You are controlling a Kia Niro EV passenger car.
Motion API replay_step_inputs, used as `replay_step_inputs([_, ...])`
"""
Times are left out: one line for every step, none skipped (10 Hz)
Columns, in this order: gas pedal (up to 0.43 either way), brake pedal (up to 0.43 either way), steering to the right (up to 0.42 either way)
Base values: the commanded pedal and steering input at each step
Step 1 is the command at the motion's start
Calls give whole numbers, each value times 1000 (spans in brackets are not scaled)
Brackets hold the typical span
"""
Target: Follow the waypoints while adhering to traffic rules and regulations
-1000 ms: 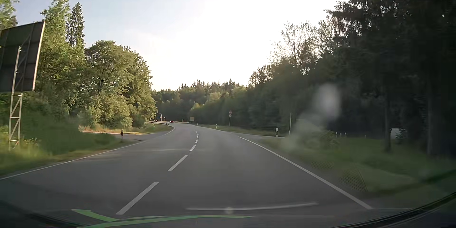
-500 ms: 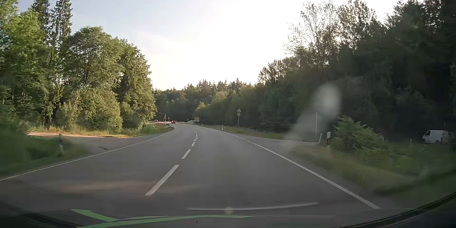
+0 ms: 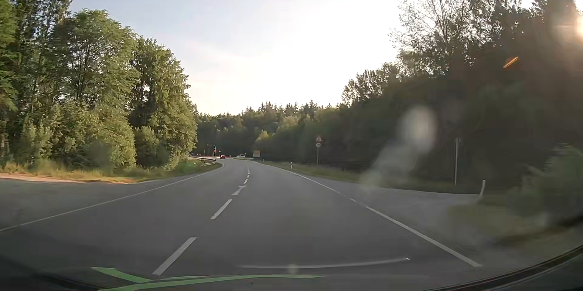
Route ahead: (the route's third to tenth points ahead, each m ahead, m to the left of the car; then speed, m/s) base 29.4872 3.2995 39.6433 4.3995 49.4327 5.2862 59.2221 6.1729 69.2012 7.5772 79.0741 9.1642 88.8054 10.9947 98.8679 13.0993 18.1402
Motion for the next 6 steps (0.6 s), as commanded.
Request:
replay_step_inputs([0,0,-14])
replay_step_inputs([0,0,-14])
replay_step_inputs([0,0,-14])
replay_step_inputs([0,0,-14])
replay_step_inputs([0,0,-14])
replay_step_inputs([0,0,-14])
